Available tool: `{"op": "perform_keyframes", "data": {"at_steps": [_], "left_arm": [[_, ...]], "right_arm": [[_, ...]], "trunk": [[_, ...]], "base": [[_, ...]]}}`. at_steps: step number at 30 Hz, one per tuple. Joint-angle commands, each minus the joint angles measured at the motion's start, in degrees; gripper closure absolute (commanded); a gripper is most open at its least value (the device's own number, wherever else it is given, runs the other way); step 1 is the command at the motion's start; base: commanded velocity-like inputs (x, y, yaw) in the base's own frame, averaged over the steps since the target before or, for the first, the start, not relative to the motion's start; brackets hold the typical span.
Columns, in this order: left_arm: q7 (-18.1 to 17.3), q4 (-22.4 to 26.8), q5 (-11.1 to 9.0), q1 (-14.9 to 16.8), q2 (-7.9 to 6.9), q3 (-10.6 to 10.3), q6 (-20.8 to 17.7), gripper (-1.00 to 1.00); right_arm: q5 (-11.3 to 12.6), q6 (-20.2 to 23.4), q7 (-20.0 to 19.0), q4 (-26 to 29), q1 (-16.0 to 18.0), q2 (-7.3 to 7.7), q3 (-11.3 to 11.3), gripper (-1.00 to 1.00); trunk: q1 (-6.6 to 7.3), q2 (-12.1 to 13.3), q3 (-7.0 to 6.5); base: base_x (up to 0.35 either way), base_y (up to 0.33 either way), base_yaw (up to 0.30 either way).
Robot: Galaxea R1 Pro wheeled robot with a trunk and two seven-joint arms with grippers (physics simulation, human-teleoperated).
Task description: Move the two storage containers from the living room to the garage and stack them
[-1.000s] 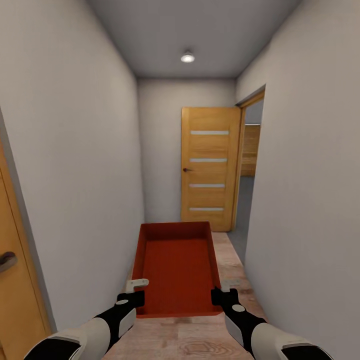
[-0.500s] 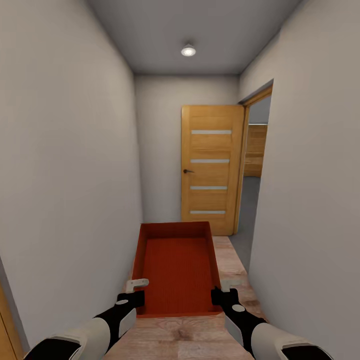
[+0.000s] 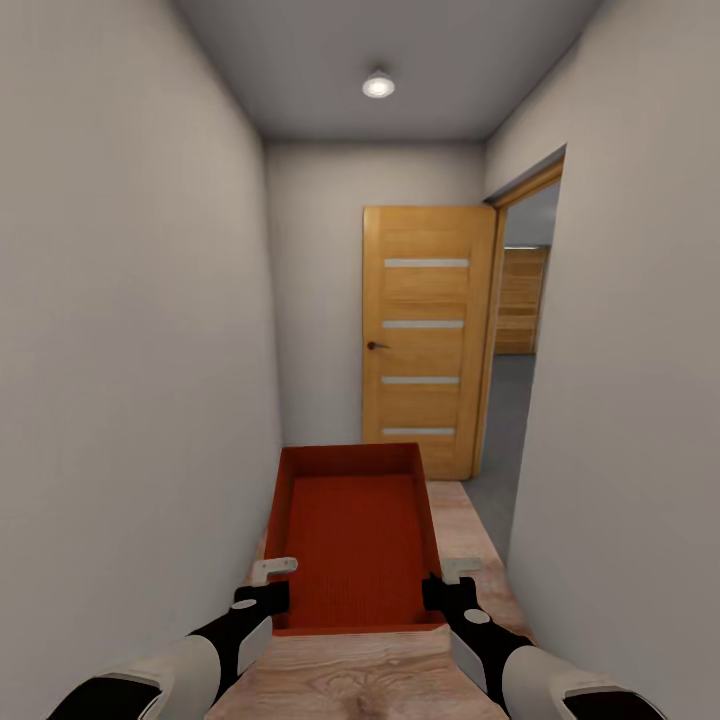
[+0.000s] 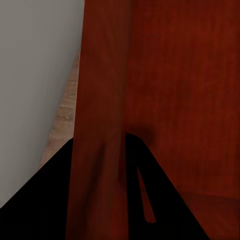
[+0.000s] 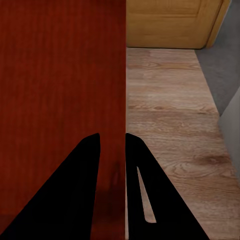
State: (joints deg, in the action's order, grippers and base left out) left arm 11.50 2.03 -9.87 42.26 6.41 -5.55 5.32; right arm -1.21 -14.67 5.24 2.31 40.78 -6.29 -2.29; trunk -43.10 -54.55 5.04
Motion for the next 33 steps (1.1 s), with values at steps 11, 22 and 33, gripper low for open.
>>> {"op": "perform_keyframes", "data": {"at_steps": [11, 22, 33], "left_arm": [[0.36, -0.18, -0.94, 0.02, -0.70, 2.30, 0.22, 1.00], [0.36, -0.18, -0.94, 0.02, -0.70, 2.33, 0.22, 1.00], [0.36, -0.18, -0.94, 0.02, -0.70, 2.32, 0.22, 1.00]], "right_arm": [[-0.98, -1.42, 0.30, 0.15, 0.09, -0.04, 3.35, 1.00], [-0.98, -1.42, 0.30, 0.15, 0.09, -0.04, 3.35, 1.00], [-1.00, -1.42, 0.30, 0.15, 0.09, 0.01, 3.35, 1.00]], "trunk": [[-0.04, -0.07, 0.09], [-0.04, -0.07, 0.09], [-0.04, -0.07, 0.09]], "base": [[0.324, 0.000, 0.000], [0.324, 0.000, 0.000], [0.324, 0.000, 0.000]]}}
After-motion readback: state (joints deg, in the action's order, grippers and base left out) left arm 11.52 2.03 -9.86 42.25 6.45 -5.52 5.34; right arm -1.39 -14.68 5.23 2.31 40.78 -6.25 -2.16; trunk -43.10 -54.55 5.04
